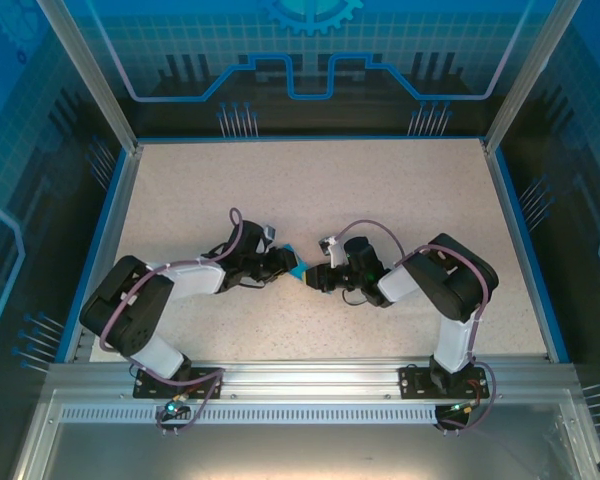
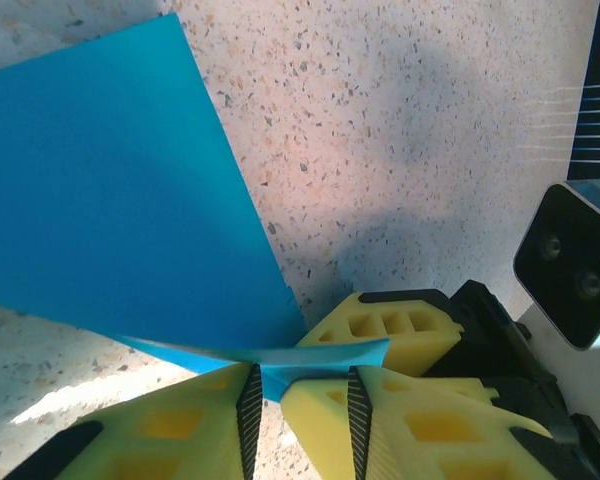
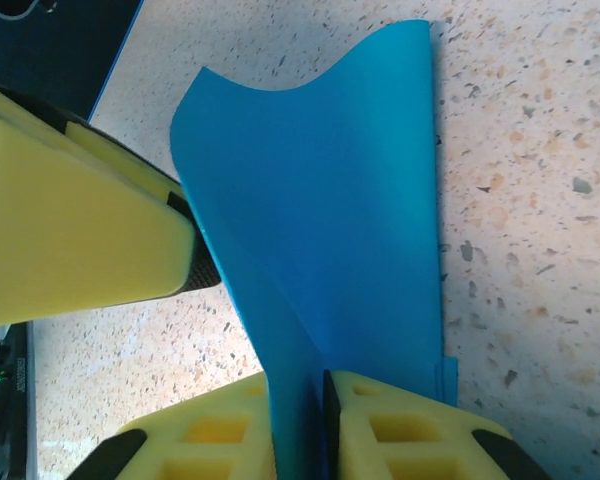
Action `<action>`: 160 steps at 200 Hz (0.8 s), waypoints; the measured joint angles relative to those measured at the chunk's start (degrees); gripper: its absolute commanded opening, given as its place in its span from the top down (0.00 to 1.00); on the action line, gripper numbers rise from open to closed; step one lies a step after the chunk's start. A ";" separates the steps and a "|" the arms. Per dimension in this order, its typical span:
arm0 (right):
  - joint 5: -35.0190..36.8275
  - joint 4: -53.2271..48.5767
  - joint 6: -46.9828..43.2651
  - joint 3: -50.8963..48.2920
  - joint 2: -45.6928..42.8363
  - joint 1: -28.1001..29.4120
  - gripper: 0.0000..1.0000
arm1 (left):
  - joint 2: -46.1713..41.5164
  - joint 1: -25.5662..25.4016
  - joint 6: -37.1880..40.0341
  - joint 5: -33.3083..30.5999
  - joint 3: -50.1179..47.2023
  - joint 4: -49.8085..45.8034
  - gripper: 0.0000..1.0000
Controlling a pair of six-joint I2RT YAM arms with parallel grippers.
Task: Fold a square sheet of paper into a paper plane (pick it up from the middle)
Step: Fold the wing for the fifth time at the center of the table.
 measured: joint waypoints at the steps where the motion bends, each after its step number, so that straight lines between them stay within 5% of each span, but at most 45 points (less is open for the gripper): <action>1: -0.02 0.00 0.00 0.00 0.00 0.00 0.79 | 0.07 0.00 0.02 0.00 0.07 0.00 0.69; 160: 0.87 -11.47 -3.91 2.08 -4.35 -0.39 0.70 | 3.65 -0.04 -0.17 -2.19 3.50 -5.60 0.71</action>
